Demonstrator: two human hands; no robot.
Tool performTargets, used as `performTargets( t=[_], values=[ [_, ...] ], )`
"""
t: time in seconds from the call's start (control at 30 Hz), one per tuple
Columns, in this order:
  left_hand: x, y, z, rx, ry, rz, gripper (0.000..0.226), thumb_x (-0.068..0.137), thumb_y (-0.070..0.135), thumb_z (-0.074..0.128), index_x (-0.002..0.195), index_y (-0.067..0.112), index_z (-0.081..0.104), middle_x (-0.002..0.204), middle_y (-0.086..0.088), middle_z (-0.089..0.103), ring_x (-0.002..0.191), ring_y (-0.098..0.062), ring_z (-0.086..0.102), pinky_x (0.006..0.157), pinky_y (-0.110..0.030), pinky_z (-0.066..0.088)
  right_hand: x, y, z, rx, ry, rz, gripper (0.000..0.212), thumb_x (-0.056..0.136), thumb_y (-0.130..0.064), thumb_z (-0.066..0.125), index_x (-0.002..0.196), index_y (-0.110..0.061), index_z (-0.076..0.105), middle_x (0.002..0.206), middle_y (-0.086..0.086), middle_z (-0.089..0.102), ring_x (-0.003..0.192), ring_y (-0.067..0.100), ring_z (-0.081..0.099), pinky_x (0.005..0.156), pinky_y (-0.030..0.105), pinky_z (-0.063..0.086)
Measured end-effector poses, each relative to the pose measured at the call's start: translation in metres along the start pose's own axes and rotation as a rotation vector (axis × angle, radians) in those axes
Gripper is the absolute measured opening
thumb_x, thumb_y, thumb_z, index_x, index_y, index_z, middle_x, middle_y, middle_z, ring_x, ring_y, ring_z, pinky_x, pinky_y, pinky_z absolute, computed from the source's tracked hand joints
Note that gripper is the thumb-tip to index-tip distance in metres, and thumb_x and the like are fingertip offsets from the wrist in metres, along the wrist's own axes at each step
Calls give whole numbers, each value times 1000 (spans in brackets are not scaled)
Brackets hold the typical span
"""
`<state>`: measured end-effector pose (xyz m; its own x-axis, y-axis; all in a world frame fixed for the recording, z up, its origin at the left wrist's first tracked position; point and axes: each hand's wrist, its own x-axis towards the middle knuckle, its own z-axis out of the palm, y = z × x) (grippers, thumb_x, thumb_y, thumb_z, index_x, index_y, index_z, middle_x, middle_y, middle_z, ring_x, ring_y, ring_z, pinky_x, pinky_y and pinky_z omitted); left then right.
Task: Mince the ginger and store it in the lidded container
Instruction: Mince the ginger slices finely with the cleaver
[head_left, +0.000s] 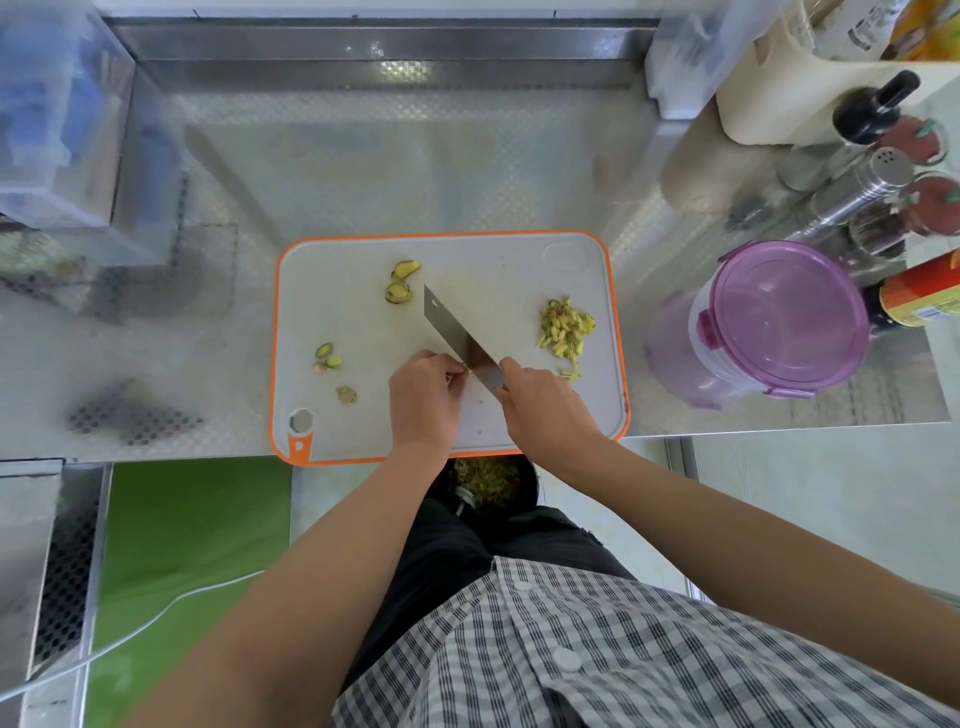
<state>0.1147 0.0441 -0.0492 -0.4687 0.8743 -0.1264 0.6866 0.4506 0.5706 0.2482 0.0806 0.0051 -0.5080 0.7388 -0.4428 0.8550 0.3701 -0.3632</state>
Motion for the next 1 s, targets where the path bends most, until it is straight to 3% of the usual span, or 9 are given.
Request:
performTargets(
  t=[0.2, 0.37, 0.43, 0.63, 0.83, 1.0],
  values=[
    [0, 0, 0, -17, 0, 13, 7, 80, 5, 71, 83, 9, 76, 82, -7, 70, 71, -23, 63, 66, -20, 37, 1, 2, 2, -21, -34, 48, 12, 97, -13, 40, 90, -16, 31, 75, 3, 42, 68, 25, 44, 57, 34, 33],
    [0, 1, 0, -7, 6, 29, 6, 79, 4, 70, 79, 7, 75, 79, -9, 69, 69, -24, 61, 64, -21, 35, 7, 0, 13, 33, -6, 58, 2, 97, -12, 40, 99, -11, 39, 80, 4, 45, 73, 31, 50, 59, 37, 36],
    [0, 0, 0, -16, 4, 34, 6, 79, 5, 70, 80, 7, 75, 80, -9, 69, 69, -24, 62, 65, -22, 37, 8, 1, 13, 74, 7, 58, 10, 99, -17, 38, 103, -9, 42, 82, 4, 45, 73, 30, 47, 61, 37, 36],
    [-3, -4, 0, -66, 57, 54, 6, 74, 4, 74, 77, 9, 76, 74, -7, 68, 64, -24, 63, 62, -25, 44, 1, 5, 7, 85, 43, 12, 8, 99, -19, 41, 94, -14, 38, 77, 3, 45, 70, 27, 46, 59, 35, 36],
    [-4, -3, 1, -58, 59, 44, 9, 73, 2, 73, 78, 9, 76, 75, -7, 69, 67, -25, 63, 64, -23, 40, -1, 6, 7, 26, 24, 2, 14, 98, -17, 40, 110, -10, 44, 80, 4, 49, 76, 31, 55, 61, 38, 44],
    [-4, -1, 1, -57, 47, 26, 9, 75, 2, 71, 79, 9, 76, 77, -7, 70, 68, -24, 62, 64, -22, 37, -5, 5, 8, 7, 6, 16, 8, 99, -18, 40, 102, -10, 42, 78, 4, 47, 71, 28, 49, 60, 36, 39]
  ],
)
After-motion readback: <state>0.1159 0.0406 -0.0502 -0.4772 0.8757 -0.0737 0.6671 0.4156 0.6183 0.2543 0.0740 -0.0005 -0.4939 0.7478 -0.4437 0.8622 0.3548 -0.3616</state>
